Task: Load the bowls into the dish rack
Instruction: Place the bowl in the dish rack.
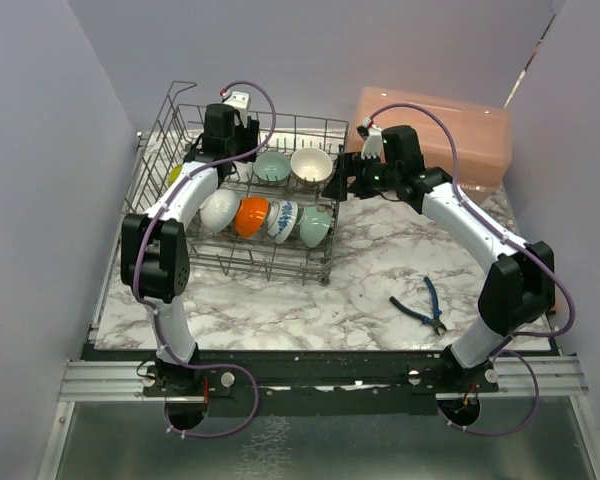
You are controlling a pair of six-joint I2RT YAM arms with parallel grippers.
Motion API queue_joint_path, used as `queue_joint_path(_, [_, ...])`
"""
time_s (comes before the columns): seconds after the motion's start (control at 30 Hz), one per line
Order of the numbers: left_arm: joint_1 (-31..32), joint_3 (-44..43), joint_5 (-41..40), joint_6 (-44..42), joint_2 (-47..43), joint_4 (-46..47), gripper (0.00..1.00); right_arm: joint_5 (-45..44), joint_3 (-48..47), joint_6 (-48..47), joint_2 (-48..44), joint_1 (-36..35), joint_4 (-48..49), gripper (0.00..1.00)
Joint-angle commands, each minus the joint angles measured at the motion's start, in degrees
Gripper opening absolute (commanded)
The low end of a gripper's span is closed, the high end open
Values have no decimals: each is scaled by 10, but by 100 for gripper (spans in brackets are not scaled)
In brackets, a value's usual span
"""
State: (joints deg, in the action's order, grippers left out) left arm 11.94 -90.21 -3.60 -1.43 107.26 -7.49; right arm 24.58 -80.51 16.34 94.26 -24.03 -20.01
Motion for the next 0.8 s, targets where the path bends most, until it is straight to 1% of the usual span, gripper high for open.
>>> queue_joint_path(0.0, [-1,-50,-59,-57,23,6,0,-19,4,-15,11,-1,-18,91])
queue_joint_path(0.23, [-1,-64,-94,-61,52,-7,0,-21,6,-18,10,-1,-22,91])
queue_joint_path(0.43, [-2,-71,-119,-79,73,-11,0,-22,6,-22,12,0,-26,91])
queue_joint_path(0.77, [-7,-98,-112,-89,116,-13,0,-26,3,-27,18,0,-29,91])
